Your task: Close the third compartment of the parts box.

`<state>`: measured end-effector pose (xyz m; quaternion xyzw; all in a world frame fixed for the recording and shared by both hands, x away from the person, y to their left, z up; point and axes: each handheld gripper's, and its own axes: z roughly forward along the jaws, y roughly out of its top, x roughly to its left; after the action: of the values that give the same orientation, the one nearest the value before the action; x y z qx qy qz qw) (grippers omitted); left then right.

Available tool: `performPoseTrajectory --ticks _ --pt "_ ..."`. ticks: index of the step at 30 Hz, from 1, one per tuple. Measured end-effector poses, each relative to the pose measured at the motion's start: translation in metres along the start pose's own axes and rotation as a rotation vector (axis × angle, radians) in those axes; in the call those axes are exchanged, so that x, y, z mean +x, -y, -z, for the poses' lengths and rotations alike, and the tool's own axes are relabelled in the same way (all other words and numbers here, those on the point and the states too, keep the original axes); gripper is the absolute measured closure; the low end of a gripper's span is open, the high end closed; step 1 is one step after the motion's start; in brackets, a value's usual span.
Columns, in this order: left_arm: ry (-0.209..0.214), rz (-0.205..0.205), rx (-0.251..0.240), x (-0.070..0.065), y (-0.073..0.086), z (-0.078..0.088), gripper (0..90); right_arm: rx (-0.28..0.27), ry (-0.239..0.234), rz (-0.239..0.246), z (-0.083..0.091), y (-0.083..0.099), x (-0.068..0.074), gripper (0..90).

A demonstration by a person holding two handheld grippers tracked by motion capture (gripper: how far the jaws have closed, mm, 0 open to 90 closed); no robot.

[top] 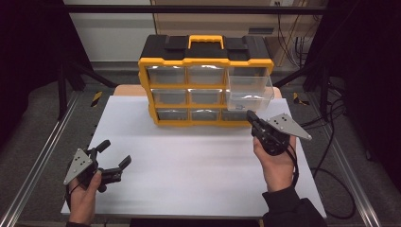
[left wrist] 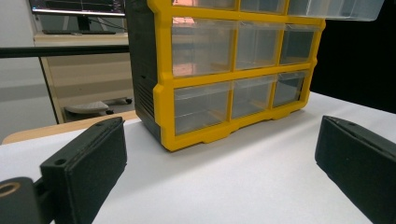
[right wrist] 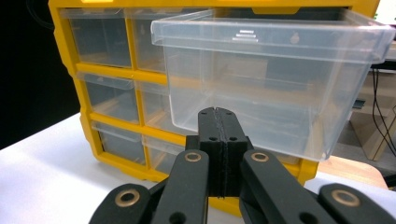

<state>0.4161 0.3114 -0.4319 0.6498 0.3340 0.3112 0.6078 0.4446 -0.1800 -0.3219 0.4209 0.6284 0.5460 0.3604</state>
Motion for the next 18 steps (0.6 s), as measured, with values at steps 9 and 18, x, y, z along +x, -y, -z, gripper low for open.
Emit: performPoseTrajectory --ticks 9,18 --pt "0.0 0.0 -0.001 -0.0004 -0.0003 0.0 1.9 0.011 0.022 0.0 -0.0038 -0.0041 -0.0021 90.0" --pt "0.002 -0.001 0.001 -0.0007 -0.0002 0.0 1.9 0.026 0.028 -0.004 -0.008 -0.0034 -0.0033 90.0"
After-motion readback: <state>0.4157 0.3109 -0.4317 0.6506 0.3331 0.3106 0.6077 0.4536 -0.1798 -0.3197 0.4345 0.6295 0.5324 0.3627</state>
